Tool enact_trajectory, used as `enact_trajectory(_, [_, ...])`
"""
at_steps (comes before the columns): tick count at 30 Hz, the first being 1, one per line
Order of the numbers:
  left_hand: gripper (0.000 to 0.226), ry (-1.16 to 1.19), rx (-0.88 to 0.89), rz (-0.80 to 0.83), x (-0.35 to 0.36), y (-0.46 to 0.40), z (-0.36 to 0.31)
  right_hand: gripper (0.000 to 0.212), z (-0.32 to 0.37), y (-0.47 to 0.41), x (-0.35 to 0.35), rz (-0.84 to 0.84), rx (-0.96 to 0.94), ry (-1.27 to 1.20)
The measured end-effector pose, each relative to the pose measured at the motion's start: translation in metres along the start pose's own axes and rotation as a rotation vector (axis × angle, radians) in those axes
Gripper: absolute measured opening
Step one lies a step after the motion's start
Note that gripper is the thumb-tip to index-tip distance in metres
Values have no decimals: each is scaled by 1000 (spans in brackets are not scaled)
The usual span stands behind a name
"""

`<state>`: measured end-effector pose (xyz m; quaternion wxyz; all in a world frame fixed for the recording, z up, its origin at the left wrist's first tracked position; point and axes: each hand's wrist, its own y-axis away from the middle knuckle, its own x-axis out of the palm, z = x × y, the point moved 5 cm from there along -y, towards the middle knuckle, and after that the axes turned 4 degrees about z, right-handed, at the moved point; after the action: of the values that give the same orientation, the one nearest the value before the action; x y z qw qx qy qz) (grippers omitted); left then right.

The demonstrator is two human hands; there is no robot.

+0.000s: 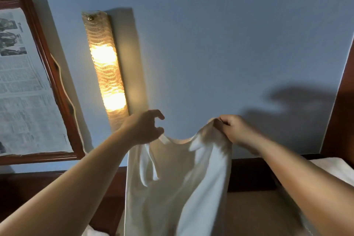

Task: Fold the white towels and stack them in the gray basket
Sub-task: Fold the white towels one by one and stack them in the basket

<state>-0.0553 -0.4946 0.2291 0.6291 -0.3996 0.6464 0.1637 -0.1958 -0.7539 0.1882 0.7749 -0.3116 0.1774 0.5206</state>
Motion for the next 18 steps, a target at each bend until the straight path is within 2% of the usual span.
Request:
enact_trajectory(4, [53, 292, 205, 89, 28, 1, -55, 38, 49, -13, -14, 11, -102, 49])
enact_trajectory(8, [35, 624, 246, 1, 14, -3, -77, 34, 72, -15, -35, -99, -100, 170])
enact_trajectory(12, [31, 745, 237, -19, 3, -10, -86, 27, 82, -12, -45, -105, -161, 176])
enact_trajectory(15, [23, 731, 286, 11, 1, -12, -100, 24, 83, -10, -50, -85, -169, 172])
enact_trajectory(18, [24, 698, 260, -75, 0, -17, -103, 18, 72, -8, -60, -152, -148, 315])
